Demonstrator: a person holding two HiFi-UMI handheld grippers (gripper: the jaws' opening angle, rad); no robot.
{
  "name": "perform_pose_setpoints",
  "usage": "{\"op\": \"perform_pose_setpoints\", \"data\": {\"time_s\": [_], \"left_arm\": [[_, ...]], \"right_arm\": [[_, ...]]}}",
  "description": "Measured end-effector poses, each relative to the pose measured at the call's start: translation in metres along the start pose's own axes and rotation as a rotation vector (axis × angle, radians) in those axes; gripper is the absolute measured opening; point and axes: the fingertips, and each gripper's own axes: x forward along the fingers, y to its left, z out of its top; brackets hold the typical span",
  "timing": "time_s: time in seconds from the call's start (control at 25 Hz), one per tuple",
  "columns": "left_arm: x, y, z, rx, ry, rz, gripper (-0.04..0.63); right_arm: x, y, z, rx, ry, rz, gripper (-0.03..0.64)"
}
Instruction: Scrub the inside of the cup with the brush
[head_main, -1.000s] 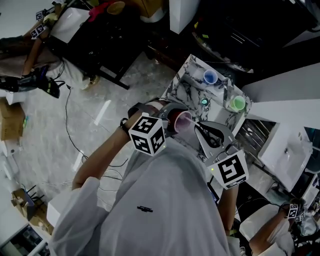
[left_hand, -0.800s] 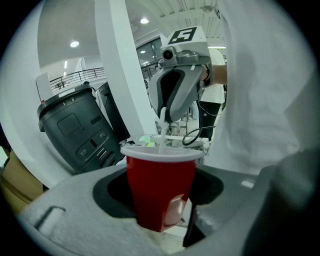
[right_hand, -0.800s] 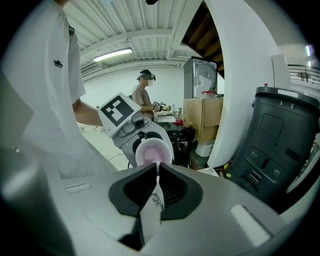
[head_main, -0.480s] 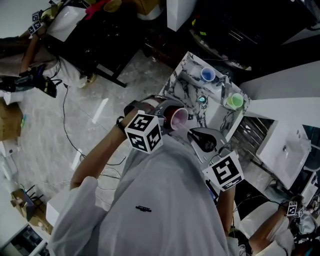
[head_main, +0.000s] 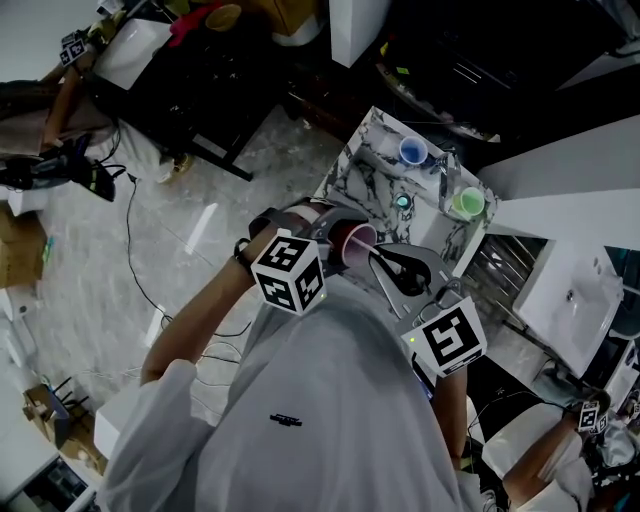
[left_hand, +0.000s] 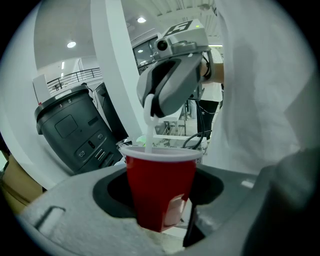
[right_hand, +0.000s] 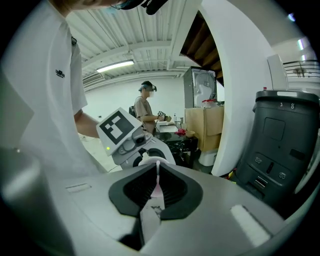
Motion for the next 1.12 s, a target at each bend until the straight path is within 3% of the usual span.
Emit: {"op": "perform_pose_setpoints", "data": {"time_s": [0.24, 0.6, 0.8, 1.12], "left_arm": [[-0.006, 0.003, -0.001, -0.007, 0.001, 0.014, 0.272], [-0.003, 0.005, -0.004, -0.01, 0.001, 0.018, 0.272], [-0.001, 0.003, -0.002, 0.005, 0.005, 0.008, 0.272], [-0.001, 0.003, -0.003, 0.009, 0.011, 0.003, 0.272]], "right_arm": [[0.0, -0.007, -0.02, 0.05, 0.048, -0.054, 0.025], [-0.002, 0.017, -0.031, 0.094, 0.05, 0.023, 0.025], [-0.006, 0.024, -0.014, 0.054, 0.012, 0.075, 0.025], [-0.017, -0.004, 0.005, 0.056, -0.081, -0.031, 0.025]]}}
